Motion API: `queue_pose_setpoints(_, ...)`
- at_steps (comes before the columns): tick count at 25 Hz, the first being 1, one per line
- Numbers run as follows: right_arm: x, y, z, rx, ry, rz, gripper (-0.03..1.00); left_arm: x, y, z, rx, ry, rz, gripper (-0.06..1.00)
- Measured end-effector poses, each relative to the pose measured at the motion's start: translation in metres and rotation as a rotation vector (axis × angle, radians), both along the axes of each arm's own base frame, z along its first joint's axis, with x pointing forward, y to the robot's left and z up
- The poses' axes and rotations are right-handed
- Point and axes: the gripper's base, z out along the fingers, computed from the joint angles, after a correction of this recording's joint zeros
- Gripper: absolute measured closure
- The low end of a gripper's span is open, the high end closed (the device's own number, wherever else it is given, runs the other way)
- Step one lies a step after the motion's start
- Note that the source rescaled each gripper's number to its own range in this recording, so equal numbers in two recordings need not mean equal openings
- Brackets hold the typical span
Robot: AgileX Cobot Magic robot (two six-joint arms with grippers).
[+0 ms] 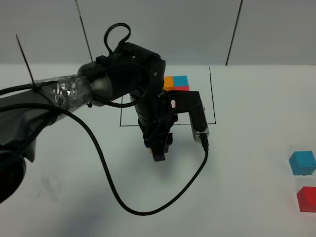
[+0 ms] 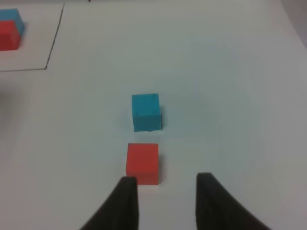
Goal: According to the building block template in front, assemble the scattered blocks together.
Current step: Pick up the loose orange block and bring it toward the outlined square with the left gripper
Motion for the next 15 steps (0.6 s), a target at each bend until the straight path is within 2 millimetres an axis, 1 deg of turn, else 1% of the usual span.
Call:
queue_pose_setpoints(7, 0.0, 0.0, 0.0, 0.0, 0.0, 0.0, 0.97, 0.003, -0.003, -0.024, 0.04, 0.033, -0.067, 0.93)
queue_pose_setpoints(15, 0.0, 0.0, 0.0, 0.0, 0.0, 0.0, 0.97, 0.004, -0.004, -0.044, 0.062, 0.062, -0.074, 0.93)
